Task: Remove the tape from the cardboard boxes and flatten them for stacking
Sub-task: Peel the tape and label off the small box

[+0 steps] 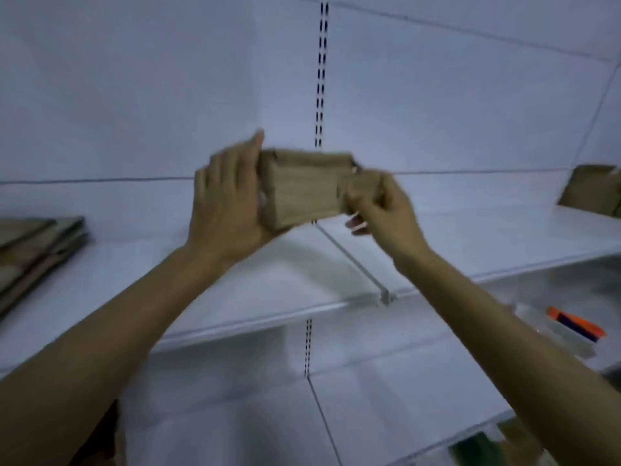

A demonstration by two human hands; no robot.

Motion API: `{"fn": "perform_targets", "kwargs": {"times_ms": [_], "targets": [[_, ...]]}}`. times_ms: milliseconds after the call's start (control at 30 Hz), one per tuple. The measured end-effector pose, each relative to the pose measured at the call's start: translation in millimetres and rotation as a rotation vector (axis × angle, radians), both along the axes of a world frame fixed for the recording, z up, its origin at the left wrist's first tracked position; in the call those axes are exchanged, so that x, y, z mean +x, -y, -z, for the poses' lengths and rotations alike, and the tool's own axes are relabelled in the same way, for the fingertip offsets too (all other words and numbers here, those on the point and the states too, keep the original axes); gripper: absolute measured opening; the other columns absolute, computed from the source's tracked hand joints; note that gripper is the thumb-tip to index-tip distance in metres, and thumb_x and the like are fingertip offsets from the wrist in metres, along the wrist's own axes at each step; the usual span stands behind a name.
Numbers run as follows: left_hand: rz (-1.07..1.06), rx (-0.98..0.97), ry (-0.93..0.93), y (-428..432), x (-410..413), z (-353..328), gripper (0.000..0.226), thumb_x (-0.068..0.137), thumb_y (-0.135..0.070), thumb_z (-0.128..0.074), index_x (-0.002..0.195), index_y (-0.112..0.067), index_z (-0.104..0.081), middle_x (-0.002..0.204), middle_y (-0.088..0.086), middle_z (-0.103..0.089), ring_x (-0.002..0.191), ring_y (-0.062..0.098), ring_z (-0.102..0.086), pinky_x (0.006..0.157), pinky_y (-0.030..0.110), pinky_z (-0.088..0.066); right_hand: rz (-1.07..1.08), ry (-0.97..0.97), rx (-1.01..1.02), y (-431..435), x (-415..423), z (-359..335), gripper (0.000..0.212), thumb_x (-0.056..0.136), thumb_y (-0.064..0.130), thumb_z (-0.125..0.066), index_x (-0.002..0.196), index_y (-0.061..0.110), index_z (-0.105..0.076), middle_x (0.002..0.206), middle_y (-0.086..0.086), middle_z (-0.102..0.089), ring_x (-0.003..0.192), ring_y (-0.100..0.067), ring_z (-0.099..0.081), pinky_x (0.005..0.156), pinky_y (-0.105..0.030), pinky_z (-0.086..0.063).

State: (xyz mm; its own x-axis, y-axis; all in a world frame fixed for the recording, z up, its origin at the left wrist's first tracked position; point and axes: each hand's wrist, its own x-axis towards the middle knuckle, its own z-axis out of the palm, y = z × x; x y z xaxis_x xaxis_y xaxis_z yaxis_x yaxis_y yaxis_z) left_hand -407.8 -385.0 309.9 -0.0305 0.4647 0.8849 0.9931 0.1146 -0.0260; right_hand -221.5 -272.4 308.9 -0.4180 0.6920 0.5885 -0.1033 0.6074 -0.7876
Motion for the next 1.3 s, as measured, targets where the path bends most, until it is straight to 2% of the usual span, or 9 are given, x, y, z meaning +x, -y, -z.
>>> {"fn": "perform_targets", "kwargs": {"times_ms": [133, 267, 367, 467, 633, 800, 1033, 1200, 1300], "targets": [[-0.244, -0.259, -0.087, -40.1, -21.1, 16.3, 0.112, 0.059, -0.062, -0.073, 0.143, 0.001, -0.033, 0.124, 0.016, -0.057, 0.106, 0.031, -0.057, 0.091, 0.044, -0.033, 0.046, 0.359, 0.103, -67.6, -57.8, 0.2, 0.030, 0.084, 0.005, -0.061, 0.112, 0.015, -0.061, 0.097, -0.011, -0.068, 0.082, -0.027, -0.064, 0.075, -0.038, -0.055], [-0.153, -0.132, -0.095, -72.2, -28.9, 37.2, 0.096, 0.061, -0.051, -0.071, 0.141, -0.010, -0.037, 0.118, 0.012, -0.061, 0.101, 0.030, -0.062, 0.090, 0.044, -0.044, 0.200, 0.494, 0.263, -112.5, -85.0, 8.0, 0.047, 0.086, 0.015, -0.062, 0.131, 0.018, -0.048, 0.110, -0.005, -0.064, 0.103, -0.026, -0.061, 0.086, -0.039, -0.051], [-0.055, -0.090, -0.034, -80.5, -39.8, 41.5, 0.088, 0.062, -0.052, -0.065, 0.136, -0.016, -0.035, 0.120, 0.009, -0.061, 0.104, 0.030, -0.061, 0.092, 0.044, -0.044, 0.343, 0.445, 0.614, -128.7, -95.4, 36.9, 0.052, 0.095, 0.024, -0.052, 0.142, 0.008, -0.038, 0.140, -0.016, -0.046, 0.127, -0.031, -0.046, 0.101, -0.042, -0.040], [-0.003, -0.098, 0.137, -75.4, -47.1, 38.8, 0.092, 0.057, -0.055, -0.057, 0.137, -0.017, -0.034, 0.120, 0.006, -0.057, 0.105, 0.026, -0.055, 0.093, 0.044, -0.037, 0.248, 0.331, 0.782, -129.8, -102.0, 56.2, 0.045, 0.092, 0.012, -0.048, 0.135, 0.000, -0.048, 0.139, -0.024, -0.046, 0.125, -0.038, -0.048, 0.103, -0.043, -0.038], [0.033, -0.088, 0.192, -83.1, -42.6, 37.8, 0.088, 0.055, -0.055, -0.058, 0.133, -0.022, -0.034, 0.120, -0.011, -0.042, 0.108, 0.013, -0.045, 0.095, 0.039, -0.032, 0.020, 0.257, 0.514, -130.5, -104.2, 54.1, 0.041, 0.095, 0.008, -0.047, 0.136, 0.011, -0.050, 0.138, -0.011, -0.048, 0.126, -0.023, -0.045, 0.105, -0.038, -0.038], [0.057, -0.049, 0.226, -82.9, -49.4, 39.7, 0.094, 0.051, -0.053, -0.066, 0.134, -0.023, -0.034, 0.120, -0.017, -0.040, 0.110, 0.012, -0.048, 0.093, 0.050, -0.045, -0.109, 0.096, 0.335, -122.0, -104.8, 48.0, 0.033, 0.092, 0.003, -0.054, 0.119, 0.019, -0.064, 0.113, 0.008, -0.054, 0.099, 0.009, -0.050, 0.086, 0.000, -0.035], [0.060, -0.056, 0.259, -86.8, -48.6, 48.0, 0.092, 0.057, -0.054, -0.069, 0.136, -0.024, -0.032, 0.129, -0.007, -0.044, 0.117, 0.023, -0.051, 0.096, 0.056, -0.042, -0.185, 0.012, 0.051, -123.2, -103.1, 38.3, 0.018, 0.089, 0.018, -0.058, 0.085, 0.032, -0.069, 0.095, 0.013, -0.066, 0.089, 0.006, -0.059, 0.074, -0.007, -0.044], [-0.021, -0.138, 0.089, -85.9, -42.6, 47.0, 0.089, 0.063, -0.062, -0.061, 0.136, -0.018, -0.034, 0.122, -0.007, -0.044, 0.110, 0.016, -0.047, 0.095, 0.029, -0.031, -0.244, 0.047, -0.176, -130.8, -104.3, 41.5, 0.012, 0.088, 0.010, -0.063, 0.079, 0.017, -0.067, 0.077, 0.007, -0.068, 0.069, 0.003, -0.062, 0.065, -0.008, -0.049], [-0.117, -0.202, 0.041, -84.9, -40.7, 44.1, 0.094, 0.063, -0.065, -0.059, 0.141, -0.020, -0.031, 0.123, 0.003, -0.051, 0.108, 0.021, -0.047, 0.090, 0.033, -0.030, -0.245, 0.082, -0.152, -133.1, -104.1, 37.7, 0.011, 0.092, 0.013, -0.057, 0.083, 0.018, -0.063, 0.084, 0.003, -0.068, 0.076, -0.005, -0.063, 0.065, -0.010, -0.049]]}}
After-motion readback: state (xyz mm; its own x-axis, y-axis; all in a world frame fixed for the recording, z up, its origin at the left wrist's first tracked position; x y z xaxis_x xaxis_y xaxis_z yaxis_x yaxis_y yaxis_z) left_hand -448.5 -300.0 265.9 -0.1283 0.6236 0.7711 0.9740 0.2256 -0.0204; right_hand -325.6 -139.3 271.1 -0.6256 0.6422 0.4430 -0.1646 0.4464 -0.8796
